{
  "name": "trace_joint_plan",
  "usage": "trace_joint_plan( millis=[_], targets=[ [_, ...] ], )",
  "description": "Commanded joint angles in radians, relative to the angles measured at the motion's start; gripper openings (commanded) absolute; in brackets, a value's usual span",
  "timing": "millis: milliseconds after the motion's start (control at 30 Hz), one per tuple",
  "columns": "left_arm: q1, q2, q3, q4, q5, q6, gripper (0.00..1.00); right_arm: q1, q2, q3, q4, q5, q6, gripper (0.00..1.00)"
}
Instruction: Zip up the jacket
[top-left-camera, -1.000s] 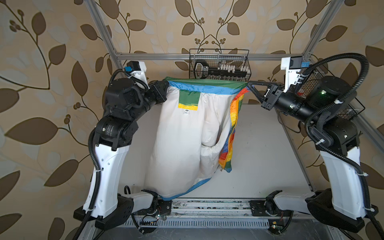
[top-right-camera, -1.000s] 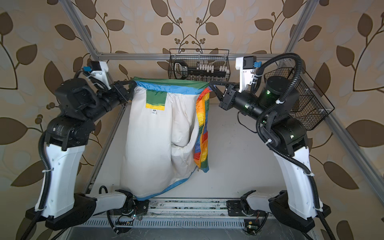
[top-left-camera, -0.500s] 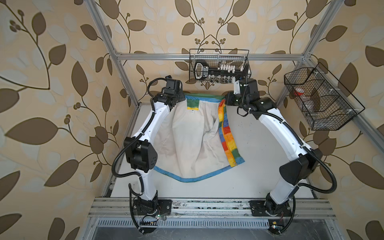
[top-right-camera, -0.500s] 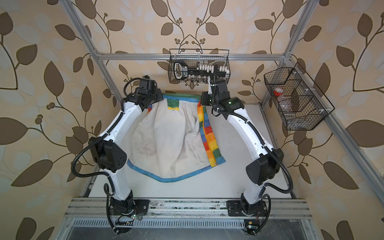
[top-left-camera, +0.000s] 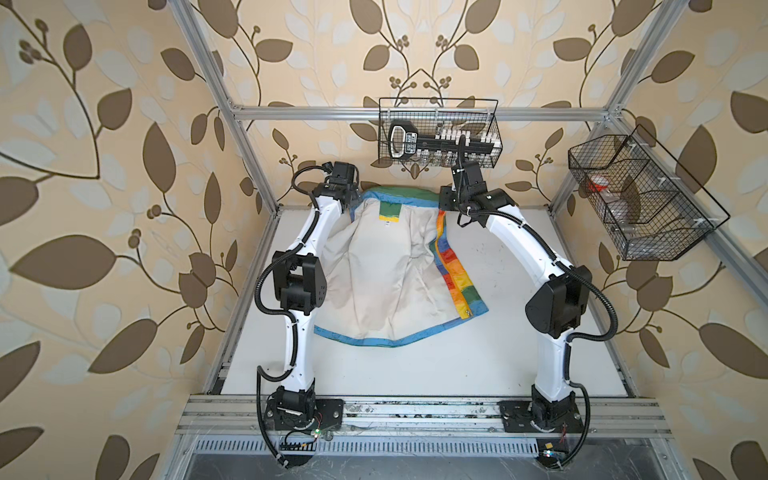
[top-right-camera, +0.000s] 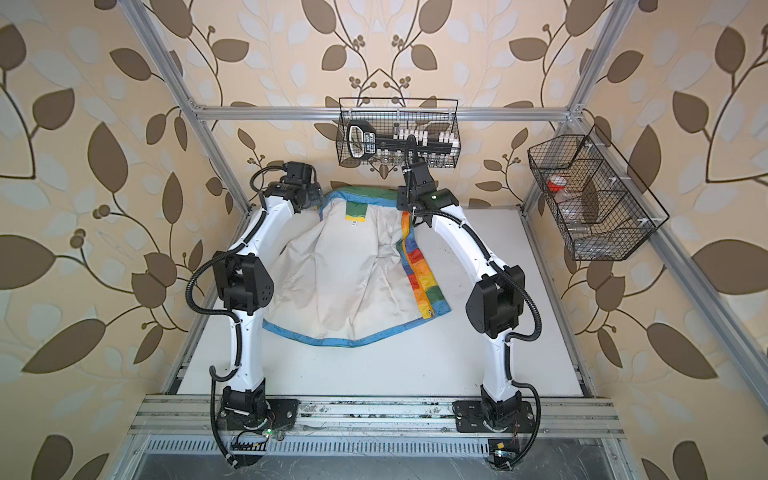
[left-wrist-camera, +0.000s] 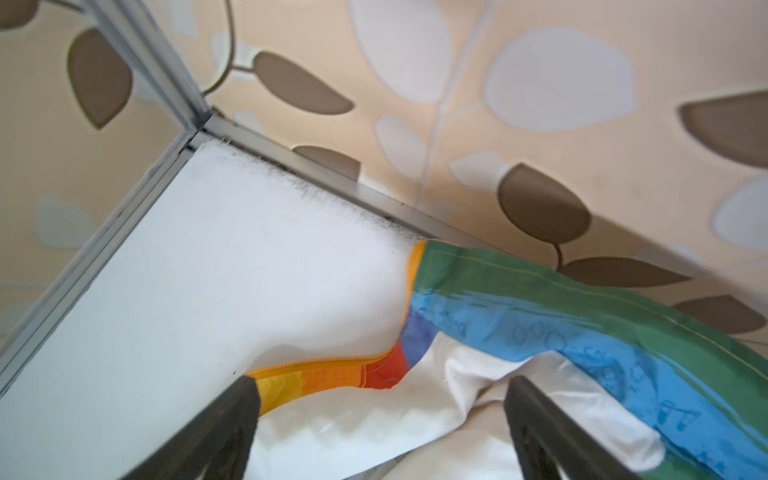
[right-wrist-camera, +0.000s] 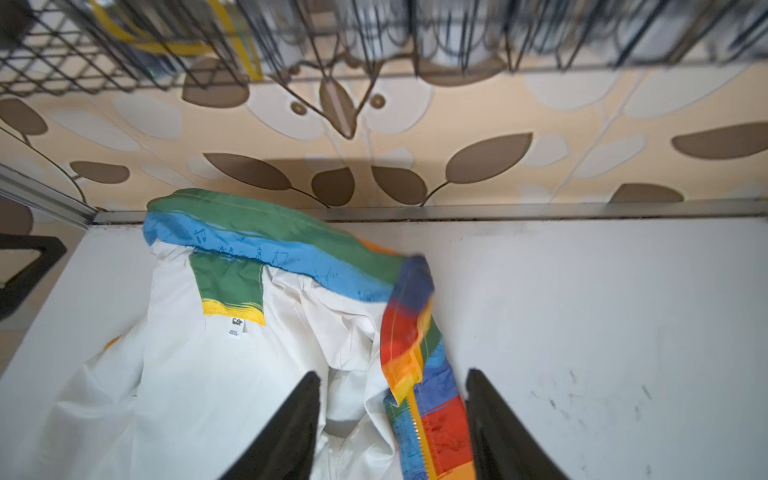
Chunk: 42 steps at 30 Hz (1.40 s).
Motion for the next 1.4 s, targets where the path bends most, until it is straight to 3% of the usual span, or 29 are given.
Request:
trace_joint_plan(
  millis=[0,133,300,433,567,700,867,967,1200,1367],
  targets=[
    [0.014,-0.117,-0.01,-0.041,-0.017,-0.032,0.99,0.013,-0.06,0.019,-0.054,0.022,-0.019,0.69],
    [0.044,-0.305,-0.239,0.001,0.058,-0.086,0.99,0.025,-0.192,-0.104,-0.042,0.02,-0.018,0.77],
    [0.132,-0.575,-0.629,0.056,0.18,-0.217,0.99,0.037,-0.344,-0.302,-0.017,-0.12,0.005,0.74],
    [0.196,-0.817,-0.963,0.128,0.172,-0.304,0.99,0.084,-0.462,-0.55,0.063,-0.232,0.04,0.72],
    [0.328,-1.053,-1.251,0.148,0.252,-0.402,0.99,0.127,-0.532,-0.751,0.131,-0.339,0.086,0.72],
    [0.472,-1.211,-1.427,0.174,0.334,-0.427,0.99,0.182,-0.581,-0.895,0.211,-0.394,0.128,0.75],
    [0.631,-1.157,-1.555,0.253,0.558,-0.459,0.94,0.254,-0.603,-0.997,0.28,-0.462,0.172,0.76],
    [0.707,-1.107,-1.655,0.353,0.7,-0.544,0.88,0.261,-0.616,-1.029,0.3,-0.488,0.186,0.75],
    [0.733,-1.056,-1.725,0.467,0.75,-0.592,0.86,0.232,-0.651,-1.047,0.315,-0.517,0.193,0.75],
    [0.735,-0.946,-1.748,0.552,0.791,-0.605,0.8,0.165,-0.675,-1.063,0.337,-0.56,0.208,0.75]
  ],
)
